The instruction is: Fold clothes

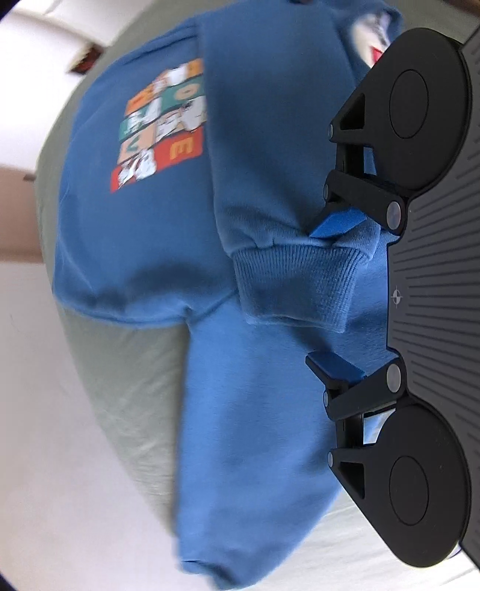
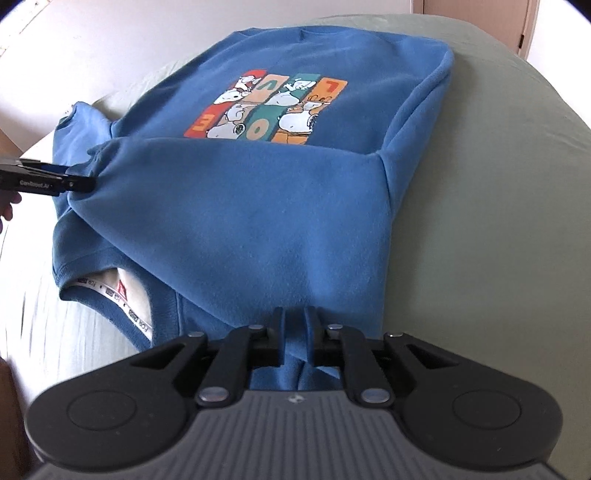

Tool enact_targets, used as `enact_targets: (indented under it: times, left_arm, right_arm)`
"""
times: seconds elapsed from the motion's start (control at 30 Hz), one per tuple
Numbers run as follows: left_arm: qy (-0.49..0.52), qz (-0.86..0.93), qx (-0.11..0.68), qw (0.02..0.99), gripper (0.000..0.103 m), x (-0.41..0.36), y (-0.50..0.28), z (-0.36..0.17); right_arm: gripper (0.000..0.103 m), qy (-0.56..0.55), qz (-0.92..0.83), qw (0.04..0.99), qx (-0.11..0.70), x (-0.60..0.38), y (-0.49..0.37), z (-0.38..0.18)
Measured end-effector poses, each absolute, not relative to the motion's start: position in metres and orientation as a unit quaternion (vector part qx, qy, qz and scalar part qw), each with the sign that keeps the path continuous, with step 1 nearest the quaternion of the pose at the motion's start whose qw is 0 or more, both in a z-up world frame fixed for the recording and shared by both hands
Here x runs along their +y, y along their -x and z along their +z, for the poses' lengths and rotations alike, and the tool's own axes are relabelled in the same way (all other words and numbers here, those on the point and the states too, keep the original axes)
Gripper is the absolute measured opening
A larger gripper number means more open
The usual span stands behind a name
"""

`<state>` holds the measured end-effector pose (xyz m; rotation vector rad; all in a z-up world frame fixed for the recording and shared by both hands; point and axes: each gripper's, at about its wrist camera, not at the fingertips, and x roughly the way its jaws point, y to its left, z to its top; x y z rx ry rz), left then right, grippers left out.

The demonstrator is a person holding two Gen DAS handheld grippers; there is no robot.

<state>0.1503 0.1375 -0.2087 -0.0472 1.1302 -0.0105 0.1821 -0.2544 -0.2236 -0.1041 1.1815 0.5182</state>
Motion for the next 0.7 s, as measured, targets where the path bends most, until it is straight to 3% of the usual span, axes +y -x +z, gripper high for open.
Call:
enact_targets:
  times: [0.1,0.23,0.47,0.63,0.7]
  left_arm:
    - [0.042,-0.01,0.528,0.848,0.07,0.147,-0.142,-0.194]
    - [0.029,0.002,0.511,0.859,0.07,0.158,-0.126,-0.173]
    - [0.041,0.034,0.503,0.862,0.07,0.189,-0.117,-0.161]
    - [0.043,0.07,0.503,0.861,0.07,0.213,-0.12,-0.162]
    - [0.038,0.079,0.503,0.86,0.07,0.223,-0.121,-0.162]
  right_arm:
    - [0.012,0.038,0.246,0.806,0.537,-0.254,-0.183,-0.205]
    - [0.022,0.022,0.264,0.814,0.516,-0.244,-0.18,-0.18]
    - [0.027,0.032,0.309,0.809,0.499,-0.197,-0.175,-0.164]
    - [0.045,0.03,0.332,0.807,0.488,-0.156,-0.175,-0.144]
    - [0.047,0.027,0.333,0.807,0.487,-0.137,-0.176,-0.13]
